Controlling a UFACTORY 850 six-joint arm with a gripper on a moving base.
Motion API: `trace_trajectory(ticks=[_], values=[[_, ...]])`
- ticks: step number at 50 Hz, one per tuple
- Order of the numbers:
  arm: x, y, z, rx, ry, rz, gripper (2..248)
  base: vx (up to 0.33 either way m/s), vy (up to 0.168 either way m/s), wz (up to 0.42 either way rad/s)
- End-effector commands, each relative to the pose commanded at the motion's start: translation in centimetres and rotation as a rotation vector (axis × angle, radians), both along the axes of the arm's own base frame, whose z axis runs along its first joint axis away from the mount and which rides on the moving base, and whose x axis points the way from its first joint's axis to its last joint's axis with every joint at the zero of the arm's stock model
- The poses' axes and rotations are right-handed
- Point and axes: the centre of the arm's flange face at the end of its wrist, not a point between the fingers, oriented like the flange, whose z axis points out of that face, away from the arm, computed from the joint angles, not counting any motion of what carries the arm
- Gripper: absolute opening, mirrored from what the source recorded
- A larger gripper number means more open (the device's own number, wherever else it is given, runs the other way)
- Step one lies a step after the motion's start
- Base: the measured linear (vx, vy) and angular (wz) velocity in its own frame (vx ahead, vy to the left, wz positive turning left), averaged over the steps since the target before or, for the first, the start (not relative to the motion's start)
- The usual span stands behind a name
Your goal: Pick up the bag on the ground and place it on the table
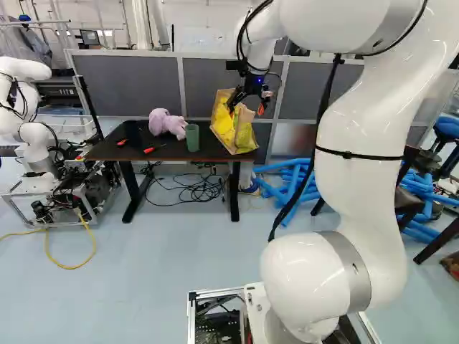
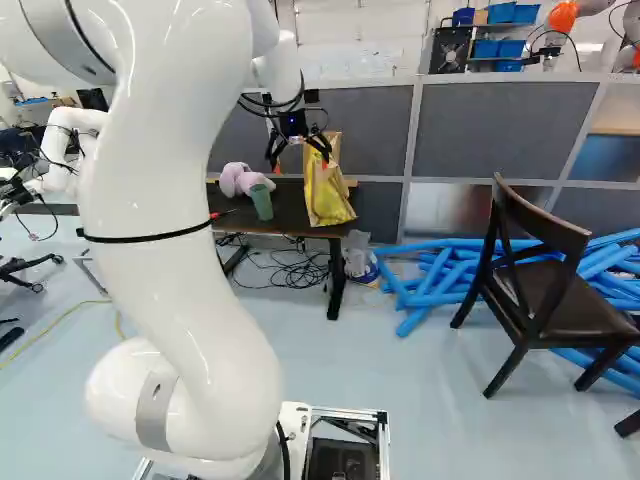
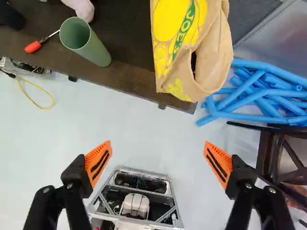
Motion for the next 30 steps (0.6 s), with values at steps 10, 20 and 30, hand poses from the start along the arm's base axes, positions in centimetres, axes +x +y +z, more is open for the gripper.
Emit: trace_trajectory(ticks=[10, 20, 30], values=[[-1.2, 0.0, -1.6, 0.001, -0.058, -0.016, 247, 0.0, 0.0, 0.0], [-2.8, 0.0, -3.5, 0.003, -0.123, -0.033, 247, 0.0, 0.0, 0.0], [-4.6, 0.1, -5.5, 0.007, -0.193, -0.051, 247, 0.0, 0.0, 0.0]])
